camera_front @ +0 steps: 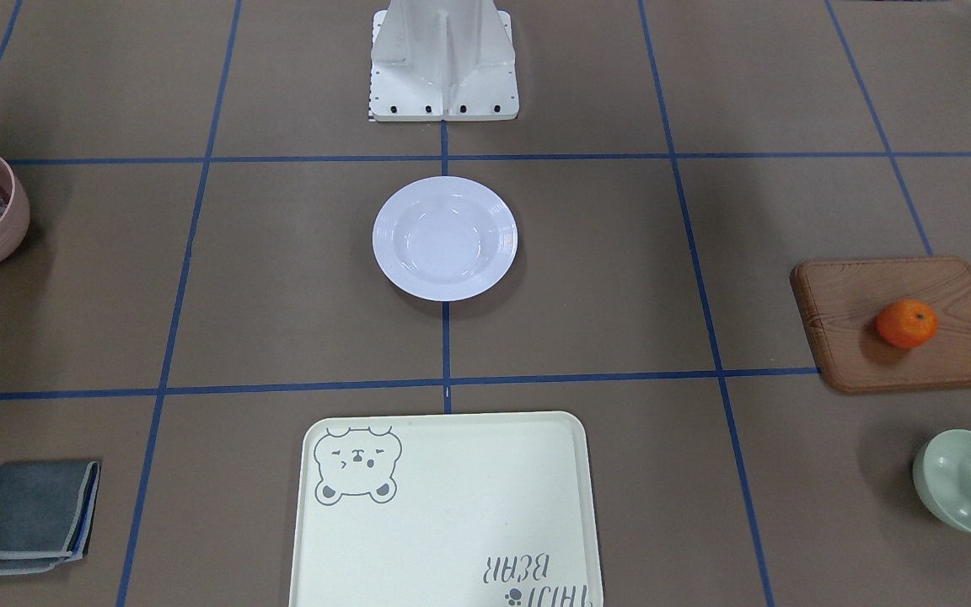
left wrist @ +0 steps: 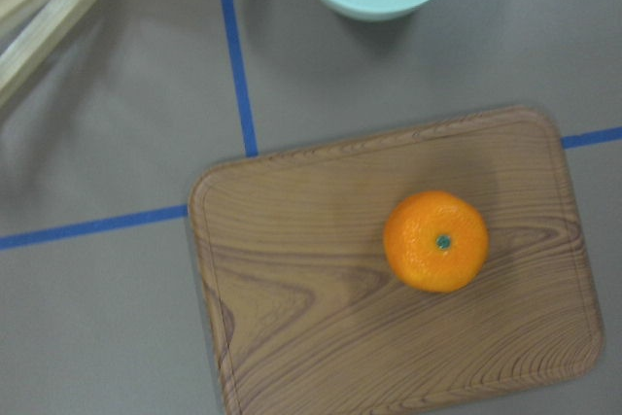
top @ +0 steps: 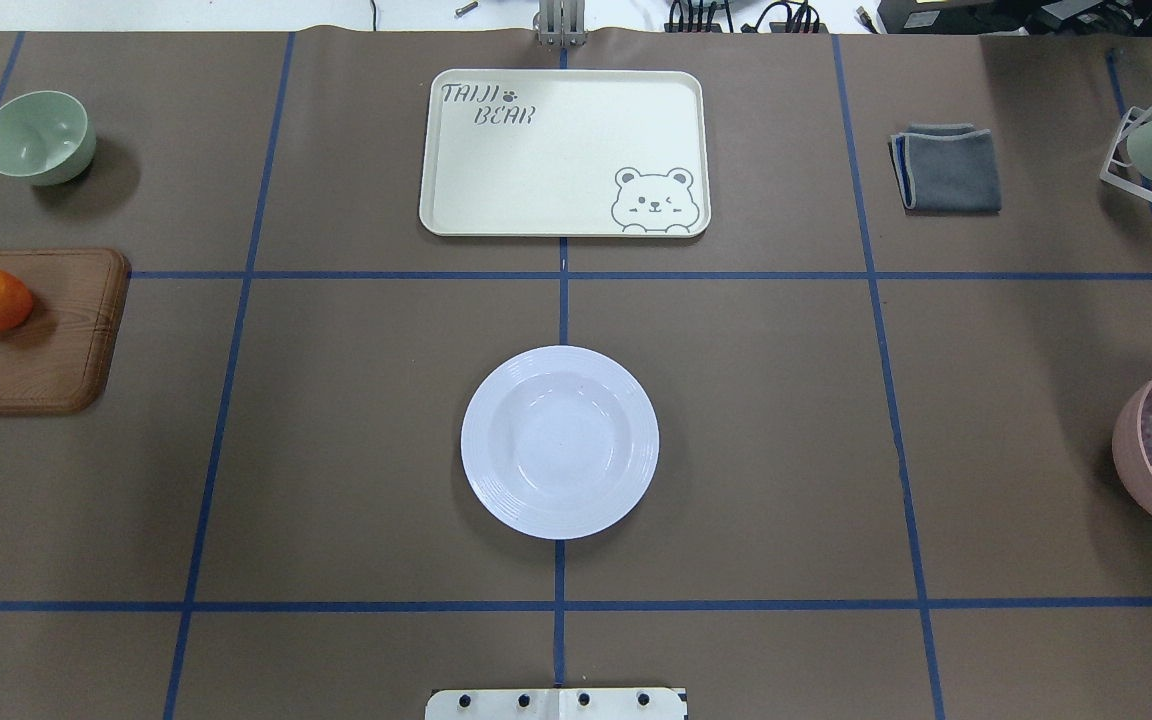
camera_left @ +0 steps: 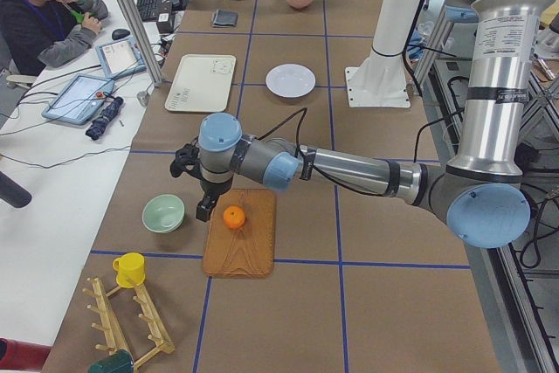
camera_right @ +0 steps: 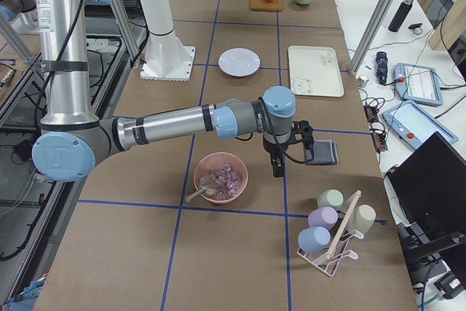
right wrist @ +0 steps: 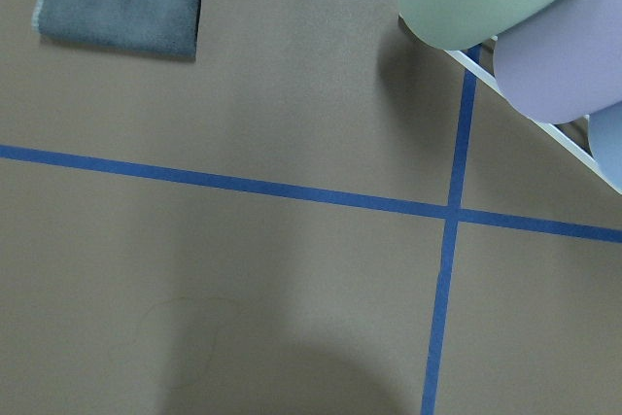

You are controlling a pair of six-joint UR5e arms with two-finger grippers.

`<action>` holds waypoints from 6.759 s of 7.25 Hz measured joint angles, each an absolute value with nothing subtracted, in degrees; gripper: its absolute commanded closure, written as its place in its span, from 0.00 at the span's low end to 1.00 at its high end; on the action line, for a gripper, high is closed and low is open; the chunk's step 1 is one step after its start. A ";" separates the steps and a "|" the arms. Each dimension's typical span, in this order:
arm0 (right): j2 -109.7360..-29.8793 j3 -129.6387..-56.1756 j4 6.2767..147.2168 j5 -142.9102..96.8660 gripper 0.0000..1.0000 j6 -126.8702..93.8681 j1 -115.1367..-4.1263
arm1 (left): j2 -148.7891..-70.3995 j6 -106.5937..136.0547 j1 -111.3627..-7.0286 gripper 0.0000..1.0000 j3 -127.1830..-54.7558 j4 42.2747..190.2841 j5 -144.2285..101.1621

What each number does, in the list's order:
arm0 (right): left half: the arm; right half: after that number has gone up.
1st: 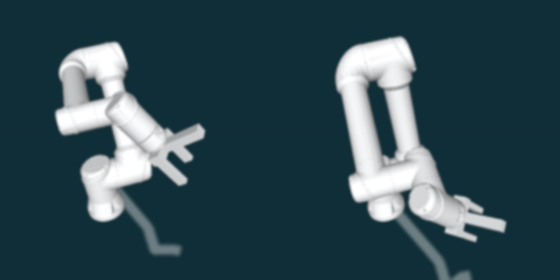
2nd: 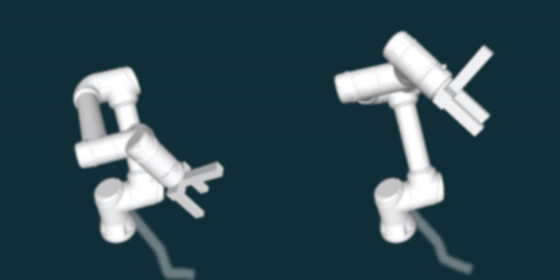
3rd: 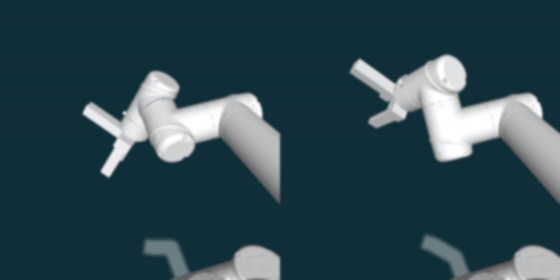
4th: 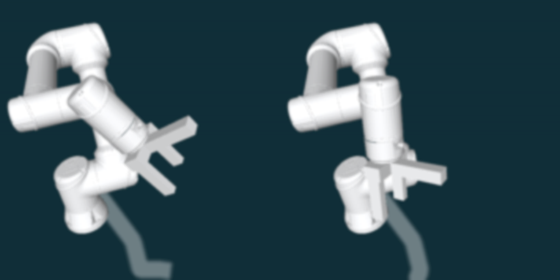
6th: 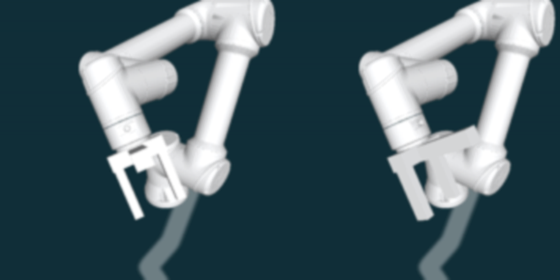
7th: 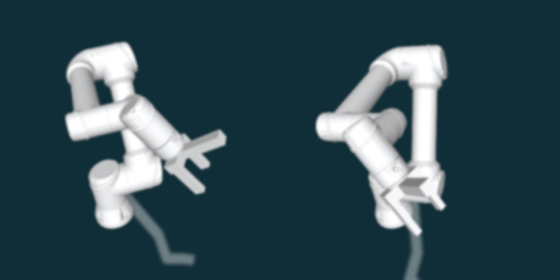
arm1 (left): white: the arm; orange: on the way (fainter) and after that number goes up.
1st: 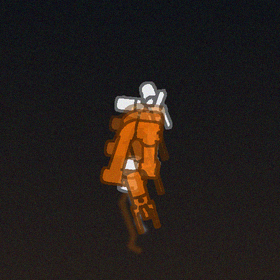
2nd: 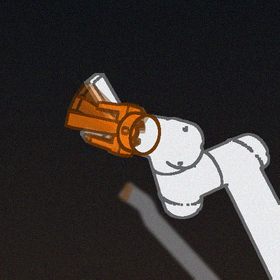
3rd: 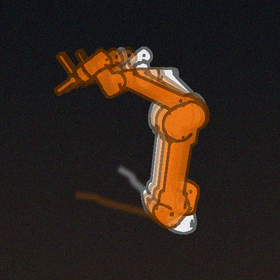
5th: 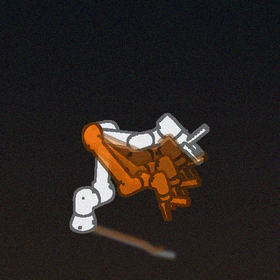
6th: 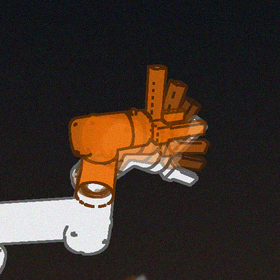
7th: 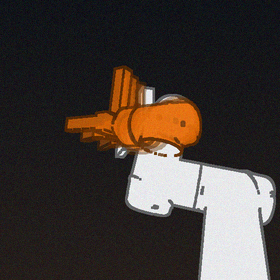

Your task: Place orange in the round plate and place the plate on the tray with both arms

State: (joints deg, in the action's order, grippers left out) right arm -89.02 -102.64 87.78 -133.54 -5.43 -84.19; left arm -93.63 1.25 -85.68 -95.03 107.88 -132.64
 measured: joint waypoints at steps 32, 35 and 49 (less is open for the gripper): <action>-82.18 -112.63 76.82 -103.68 0.00 -52.76 -45.39 | -94.13 26.97 -68.89 0.02 -80.19 135.37 -126.86; -82.18 -112.44 76.82 -103.40 0.00 -52.90 -45.16 | -94.29 27.02 -68.65 0.02 -78.54 135.46 -124.96; -81.19 -110.63 76.73 -102.13 0.00 -52.91 -44.30 | -93.86 30.11 -64.51 1.00 -80.34 138.76 -126.16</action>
